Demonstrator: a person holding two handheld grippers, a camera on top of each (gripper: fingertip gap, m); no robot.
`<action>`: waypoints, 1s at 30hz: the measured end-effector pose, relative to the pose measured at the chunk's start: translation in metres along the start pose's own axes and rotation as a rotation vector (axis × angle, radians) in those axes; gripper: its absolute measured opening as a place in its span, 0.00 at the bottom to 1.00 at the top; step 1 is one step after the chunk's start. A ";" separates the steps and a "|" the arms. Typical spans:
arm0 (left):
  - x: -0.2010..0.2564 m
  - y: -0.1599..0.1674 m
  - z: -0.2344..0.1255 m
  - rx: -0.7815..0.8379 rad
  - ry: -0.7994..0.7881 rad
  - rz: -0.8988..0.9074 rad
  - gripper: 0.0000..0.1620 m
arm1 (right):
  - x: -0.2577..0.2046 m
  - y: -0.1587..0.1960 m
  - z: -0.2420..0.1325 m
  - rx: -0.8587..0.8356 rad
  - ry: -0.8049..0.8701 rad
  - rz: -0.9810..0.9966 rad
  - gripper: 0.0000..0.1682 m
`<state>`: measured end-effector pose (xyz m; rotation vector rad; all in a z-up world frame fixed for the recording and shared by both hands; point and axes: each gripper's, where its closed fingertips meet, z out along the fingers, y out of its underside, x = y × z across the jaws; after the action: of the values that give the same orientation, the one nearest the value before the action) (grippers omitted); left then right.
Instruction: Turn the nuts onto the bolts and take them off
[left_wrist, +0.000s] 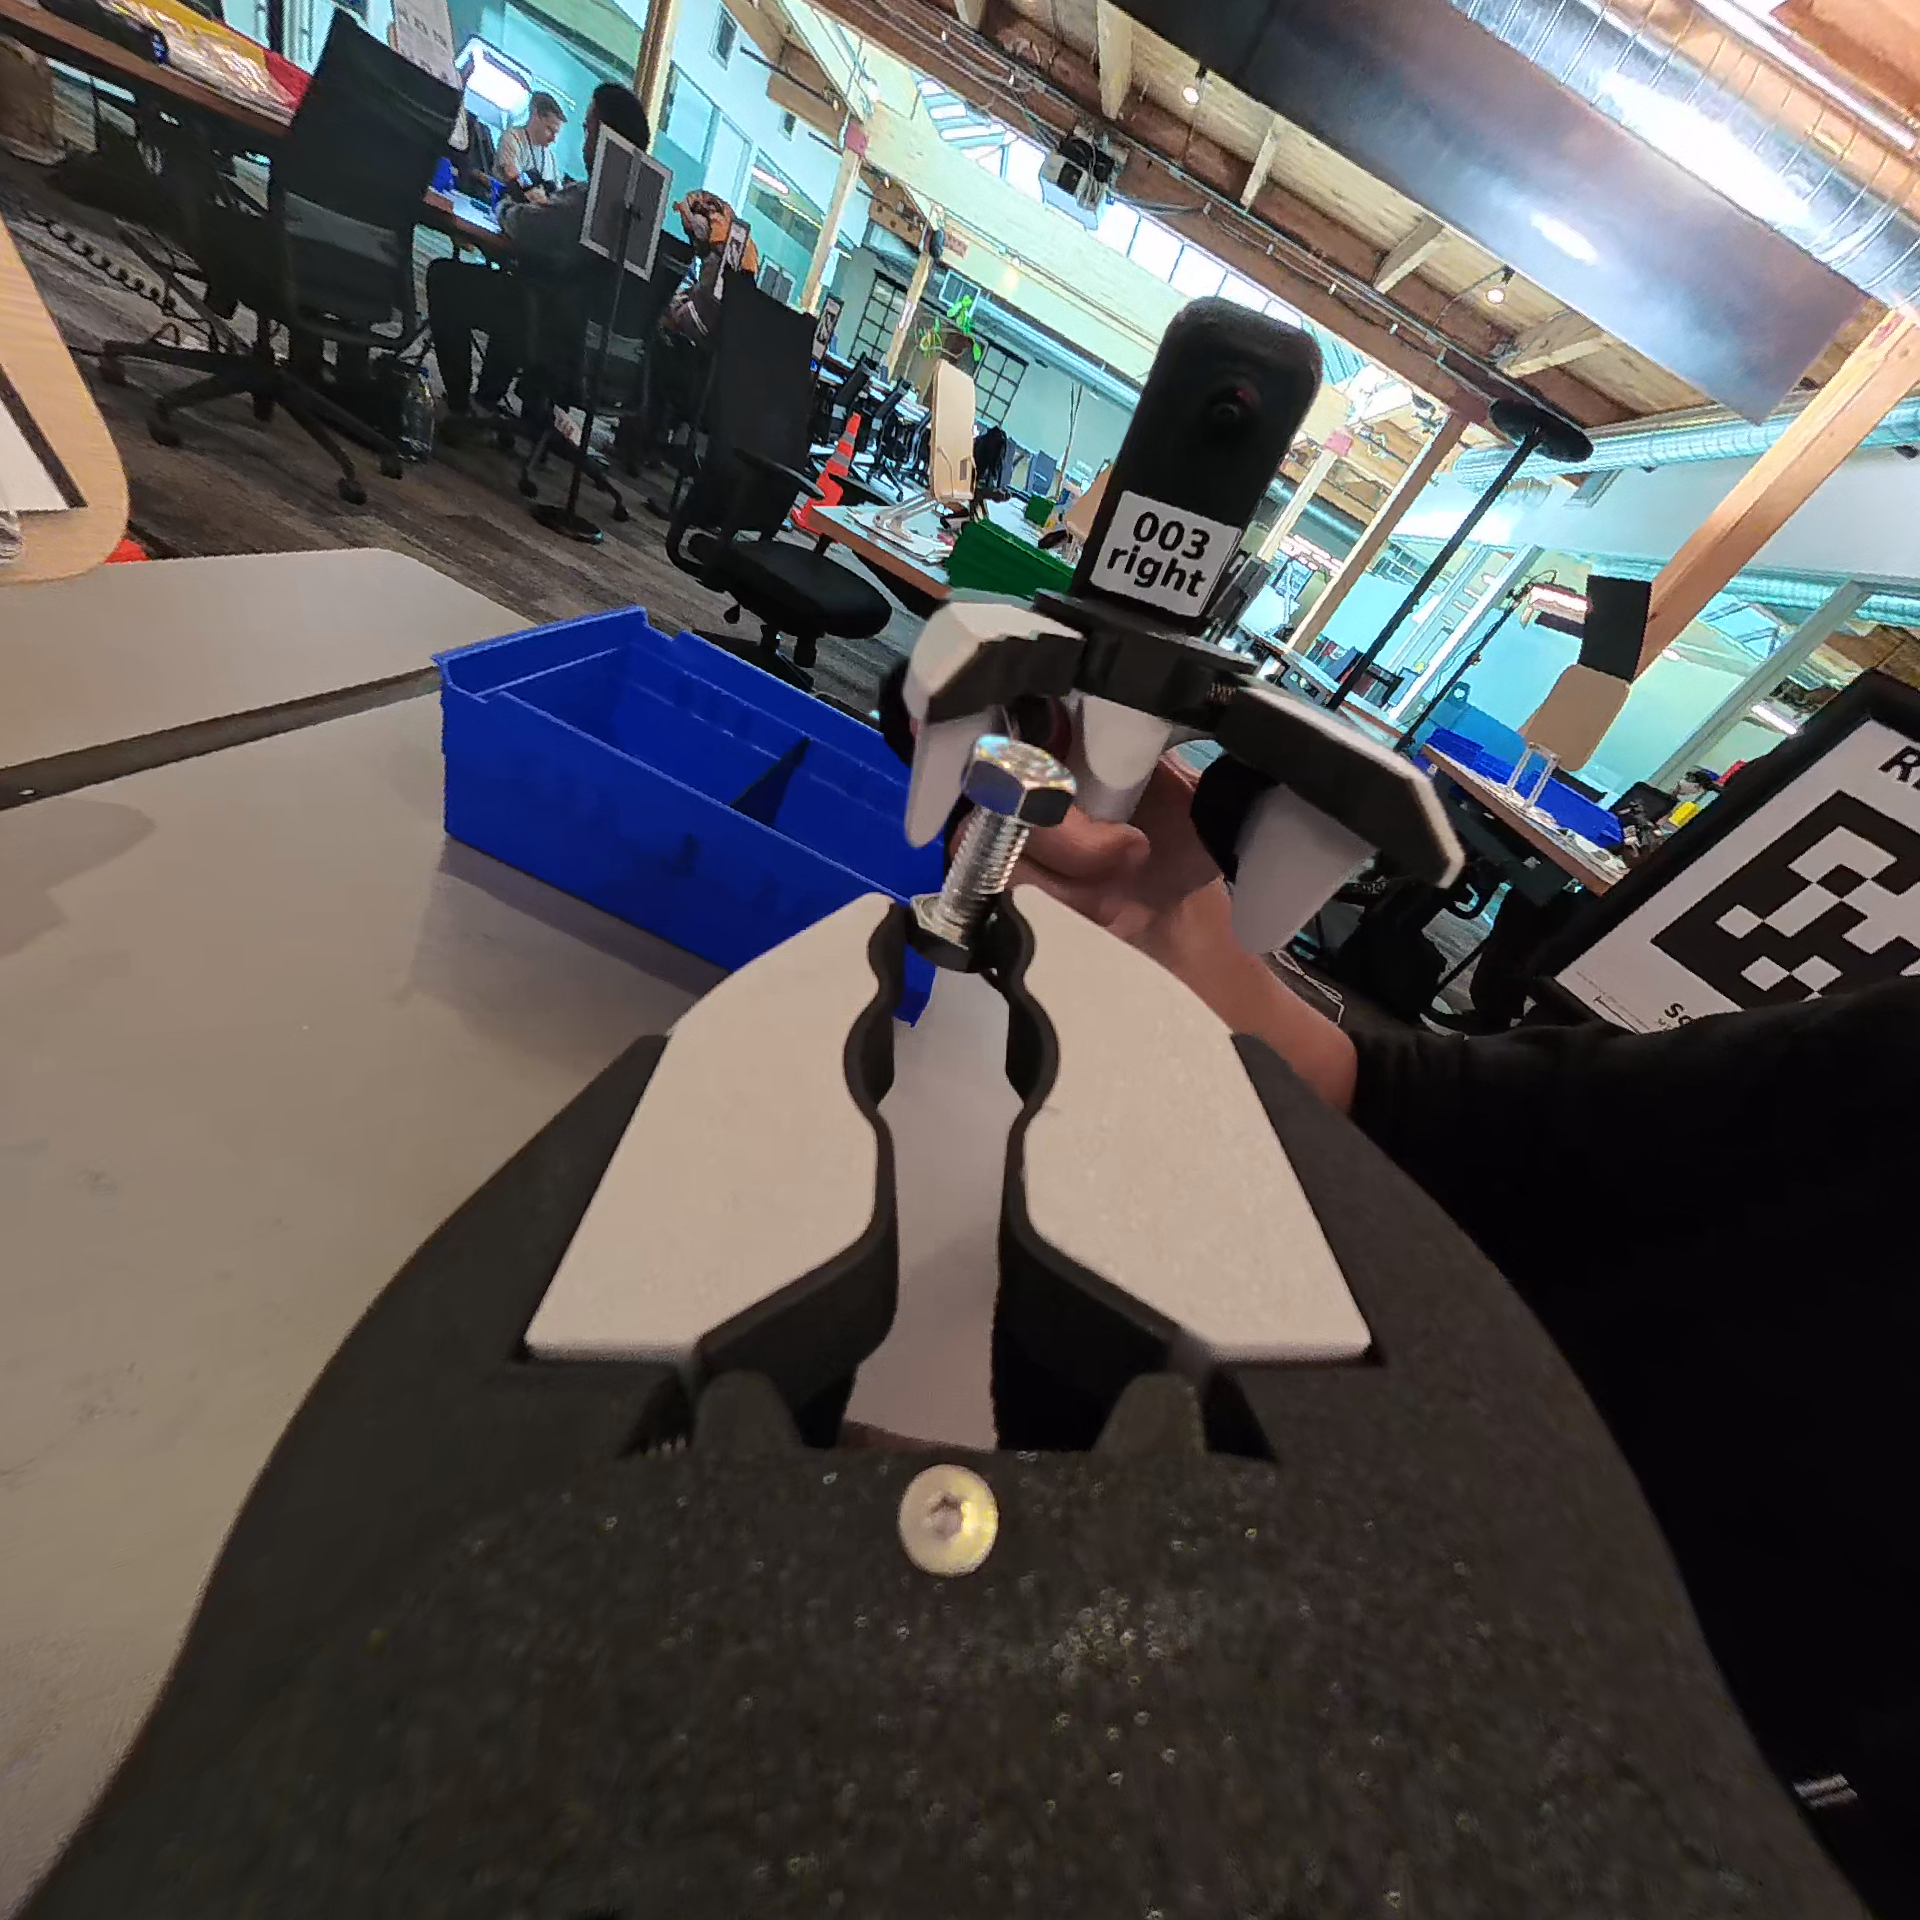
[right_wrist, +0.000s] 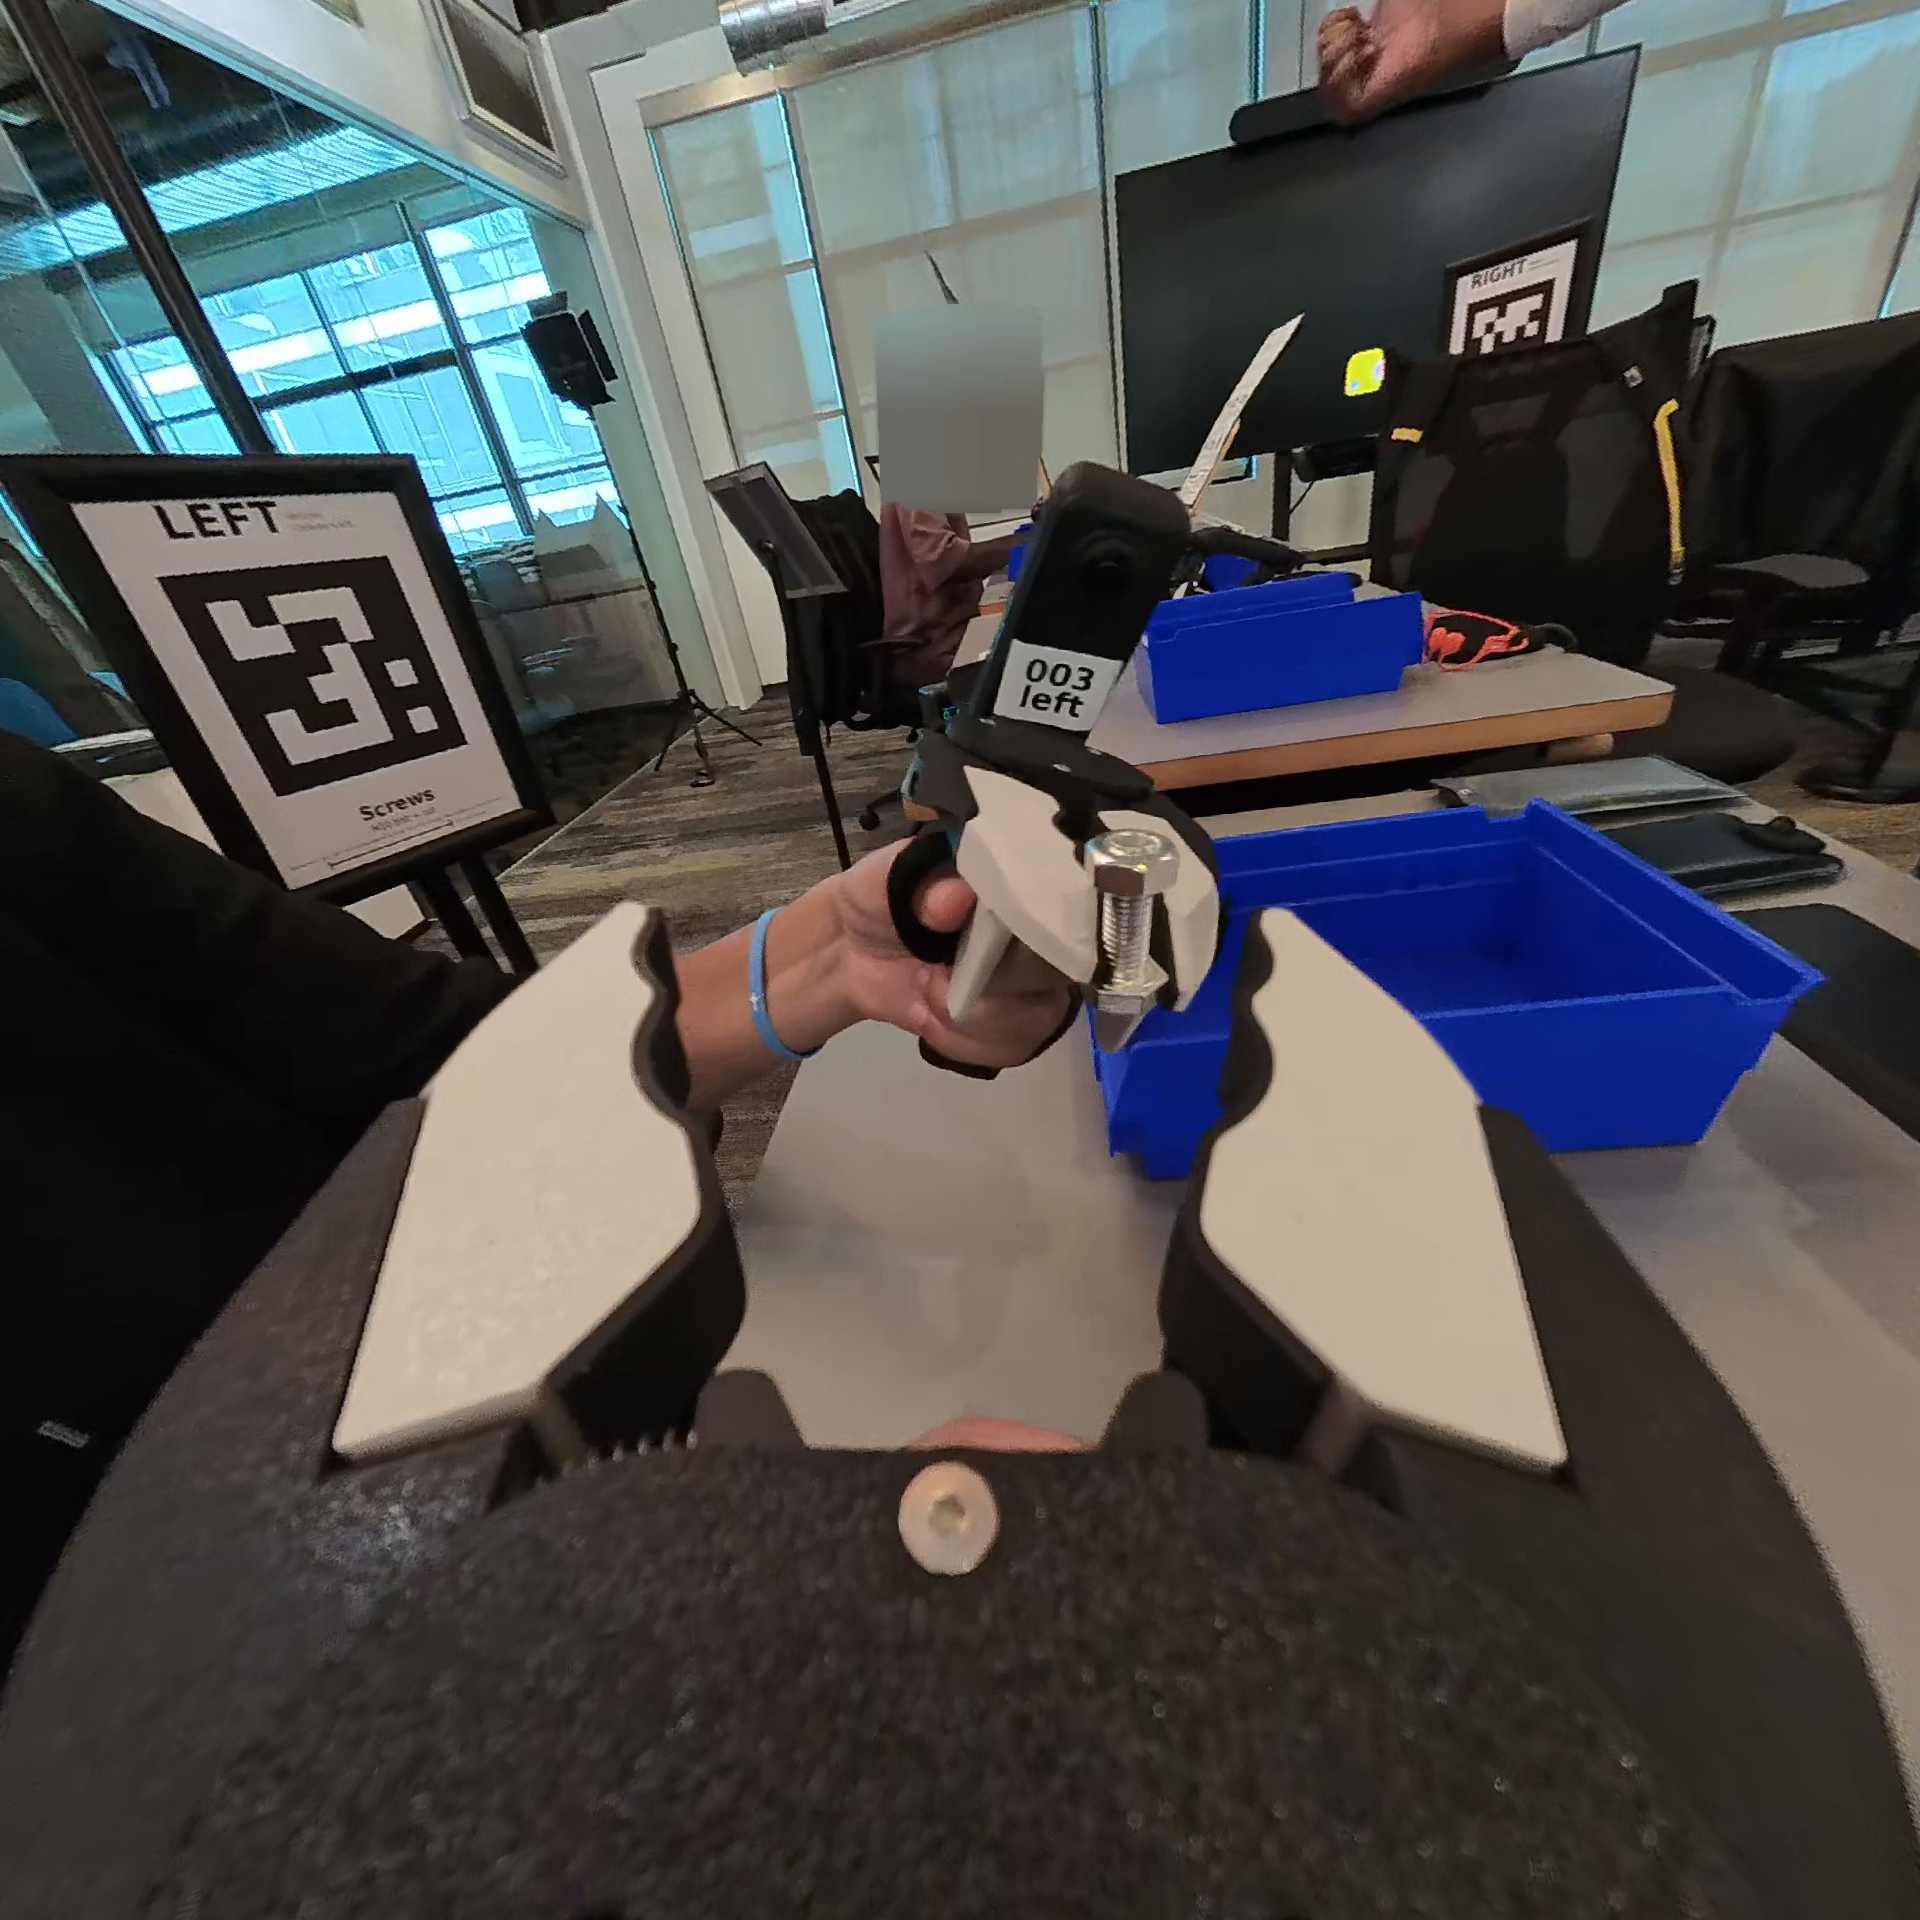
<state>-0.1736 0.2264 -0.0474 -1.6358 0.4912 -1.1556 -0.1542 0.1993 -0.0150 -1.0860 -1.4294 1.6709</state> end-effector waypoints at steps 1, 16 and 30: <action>0.000 0.001 0.001 -0.001 0.002 -0.002 0.10 | -0.002 0.001 0.003 0.001 -0.008 0.004 0.60; 0.006 0.015 0.018 -0.053 0.024 0.004 0.10 | 0.004 0.017 0.021 -0.032 0.018 -0.022 0.65; 0.004 0.015 0.016 -0.051 0.022 0.001 0.10 | -0.012 0.015 0.028 -0.003 -0.071 0.035 0.67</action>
<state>-0.1549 0.2253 -0.0589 -1.6681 0.5398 -1.1698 -0.1737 0.1739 -0.0262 -1.0686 -1.4655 1.7476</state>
